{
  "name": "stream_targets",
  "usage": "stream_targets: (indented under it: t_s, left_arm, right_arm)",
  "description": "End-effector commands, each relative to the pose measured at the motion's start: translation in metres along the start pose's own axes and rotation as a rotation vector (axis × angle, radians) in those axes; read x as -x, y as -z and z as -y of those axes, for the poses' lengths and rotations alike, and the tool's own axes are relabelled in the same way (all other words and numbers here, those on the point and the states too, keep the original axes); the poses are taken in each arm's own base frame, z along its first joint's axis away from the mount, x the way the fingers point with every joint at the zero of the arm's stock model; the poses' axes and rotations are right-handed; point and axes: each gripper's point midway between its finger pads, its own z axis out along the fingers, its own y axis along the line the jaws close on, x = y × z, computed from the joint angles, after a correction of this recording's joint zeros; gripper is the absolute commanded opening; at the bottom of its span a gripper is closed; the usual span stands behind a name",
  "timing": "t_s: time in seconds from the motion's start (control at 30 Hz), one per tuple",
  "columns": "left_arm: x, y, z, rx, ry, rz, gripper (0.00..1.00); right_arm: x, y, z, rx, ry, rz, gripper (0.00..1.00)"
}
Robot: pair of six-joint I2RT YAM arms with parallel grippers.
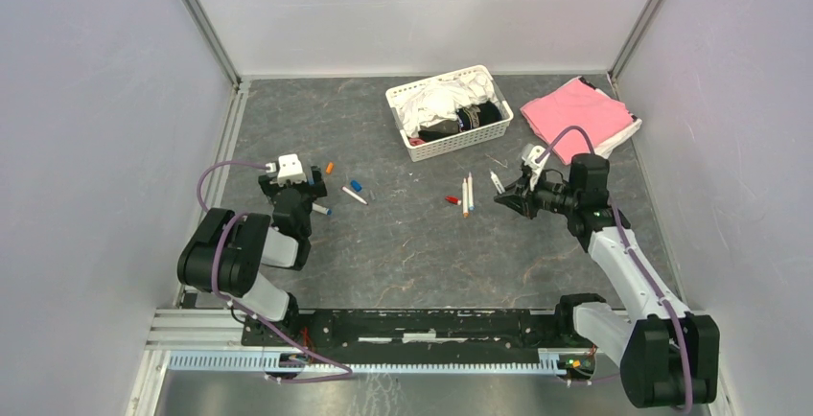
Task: Insert the pens into the pen caps
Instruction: Insert the pen cap onto the pen.
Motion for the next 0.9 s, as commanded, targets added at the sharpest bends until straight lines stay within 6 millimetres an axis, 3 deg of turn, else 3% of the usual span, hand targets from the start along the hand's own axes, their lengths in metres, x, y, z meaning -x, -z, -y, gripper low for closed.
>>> stream_targets:
  t_s: [0.0, 0.87]
  left_arm:
    - [0.011, -0.002, -0.003, 0.017, 0.019, 0.035, 1.00]
    - [0.011, -0.002, -0.003, 0.016, 0.019, 0.035, 1.00]
  right_arm:
    - [0.015, 0.002, 0.012, -0.047, 0.073, 0.017, 0.00]
    - [0.001, -0.009, 0.008, -0.026, 0.104, -0.056, 0.00]
